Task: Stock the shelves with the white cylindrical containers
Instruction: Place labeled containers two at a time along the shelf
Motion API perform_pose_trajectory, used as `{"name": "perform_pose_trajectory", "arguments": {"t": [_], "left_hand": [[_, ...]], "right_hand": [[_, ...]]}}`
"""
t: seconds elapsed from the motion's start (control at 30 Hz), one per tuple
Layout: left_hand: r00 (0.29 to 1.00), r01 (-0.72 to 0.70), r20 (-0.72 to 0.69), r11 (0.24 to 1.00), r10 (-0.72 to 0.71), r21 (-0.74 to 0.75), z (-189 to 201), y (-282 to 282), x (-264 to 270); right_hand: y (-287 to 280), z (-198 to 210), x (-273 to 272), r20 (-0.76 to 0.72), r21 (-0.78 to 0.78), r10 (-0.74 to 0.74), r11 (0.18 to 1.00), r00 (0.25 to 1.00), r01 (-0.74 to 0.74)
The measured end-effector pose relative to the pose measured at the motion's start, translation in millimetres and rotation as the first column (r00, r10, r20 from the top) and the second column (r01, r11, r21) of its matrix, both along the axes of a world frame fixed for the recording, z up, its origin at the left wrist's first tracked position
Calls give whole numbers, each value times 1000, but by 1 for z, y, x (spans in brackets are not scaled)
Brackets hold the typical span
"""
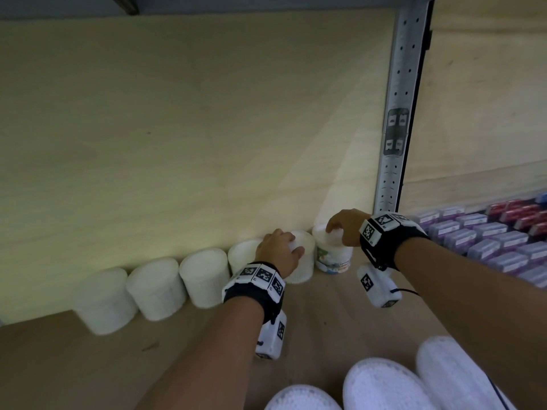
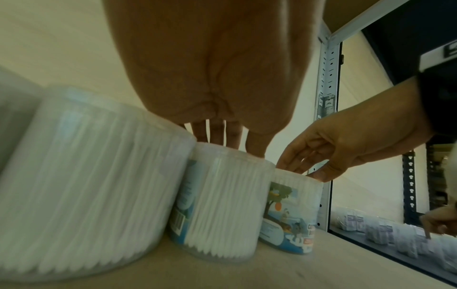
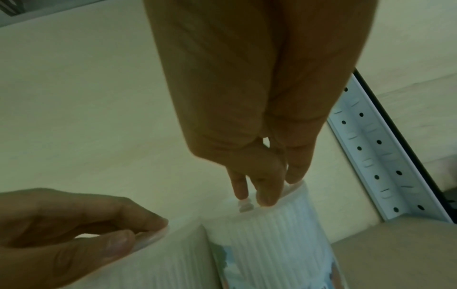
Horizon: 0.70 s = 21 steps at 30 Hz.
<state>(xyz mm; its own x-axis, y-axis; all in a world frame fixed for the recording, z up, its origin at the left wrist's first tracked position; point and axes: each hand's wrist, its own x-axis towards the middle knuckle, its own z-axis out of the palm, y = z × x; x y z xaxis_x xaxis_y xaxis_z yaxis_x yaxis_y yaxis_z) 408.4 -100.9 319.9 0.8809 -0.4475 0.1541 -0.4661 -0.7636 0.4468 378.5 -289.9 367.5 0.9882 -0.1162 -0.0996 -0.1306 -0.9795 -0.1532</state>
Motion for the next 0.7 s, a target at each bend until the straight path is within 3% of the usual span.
{"name": "perform_pose_trajectory", "arguments": {"t": [0.33, 0.5, 0.7], "left_hand": [[1000, 22, -23, 992, -20, 127, 13, -1, 1], [992, 105, -95, 978, -88, 183, 22, 3, 3], [977, 170, -146, 981, -156, 90, 24, 3, 4]], "right_hand": [[-2, -11, 13, 44, 3, -45, 999, 998, 45], [-5, -13, 15, 38, 8, -44, 999, 998, 43], [-5, -14, 13, 60, -1, -44, 999, 997, 44]]}}
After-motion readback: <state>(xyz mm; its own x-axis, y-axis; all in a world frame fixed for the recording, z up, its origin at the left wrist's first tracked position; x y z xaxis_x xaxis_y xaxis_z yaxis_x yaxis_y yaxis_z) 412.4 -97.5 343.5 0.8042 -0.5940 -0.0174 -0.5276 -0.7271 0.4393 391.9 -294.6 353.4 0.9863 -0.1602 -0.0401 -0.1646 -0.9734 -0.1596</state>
